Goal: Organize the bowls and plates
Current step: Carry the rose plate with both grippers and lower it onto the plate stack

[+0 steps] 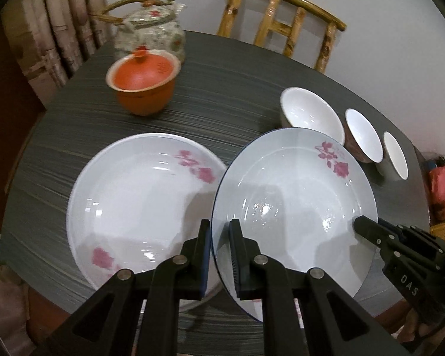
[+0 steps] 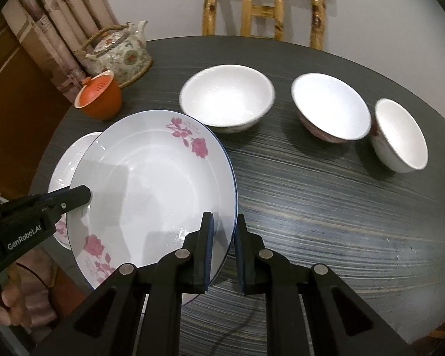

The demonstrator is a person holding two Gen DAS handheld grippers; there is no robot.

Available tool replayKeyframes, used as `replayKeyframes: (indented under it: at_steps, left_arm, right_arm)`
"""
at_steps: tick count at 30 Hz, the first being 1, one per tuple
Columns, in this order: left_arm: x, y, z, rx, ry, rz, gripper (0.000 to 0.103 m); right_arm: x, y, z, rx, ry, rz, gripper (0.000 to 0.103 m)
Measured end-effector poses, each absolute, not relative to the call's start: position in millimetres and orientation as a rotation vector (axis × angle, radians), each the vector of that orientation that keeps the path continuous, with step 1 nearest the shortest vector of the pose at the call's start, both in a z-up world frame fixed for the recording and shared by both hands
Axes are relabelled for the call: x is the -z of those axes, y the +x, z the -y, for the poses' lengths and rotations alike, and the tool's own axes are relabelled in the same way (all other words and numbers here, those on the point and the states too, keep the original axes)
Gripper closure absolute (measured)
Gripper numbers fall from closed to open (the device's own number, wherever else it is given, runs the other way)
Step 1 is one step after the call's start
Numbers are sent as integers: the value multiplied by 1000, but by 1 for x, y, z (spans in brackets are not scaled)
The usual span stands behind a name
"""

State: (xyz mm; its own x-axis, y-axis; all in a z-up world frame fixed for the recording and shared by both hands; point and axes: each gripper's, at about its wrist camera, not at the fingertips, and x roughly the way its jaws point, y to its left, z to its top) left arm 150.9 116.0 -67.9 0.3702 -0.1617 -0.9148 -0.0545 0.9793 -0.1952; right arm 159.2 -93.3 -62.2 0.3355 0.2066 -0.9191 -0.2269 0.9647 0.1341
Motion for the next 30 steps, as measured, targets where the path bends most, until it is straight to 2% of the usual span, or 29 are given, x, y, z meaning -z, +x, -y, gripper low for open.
replayKeyframes:
  at_steps: [17,30]
  left_arm:
    - [73,142,-220,-65,-240,-1188,90]
    - [91,146,-239,-72,-244,-1216,90]
  right_arm:
    - [64,160,-13,-405,-45,-1209,90]
    - [82,159,-38,-408,-46,-1241,90]
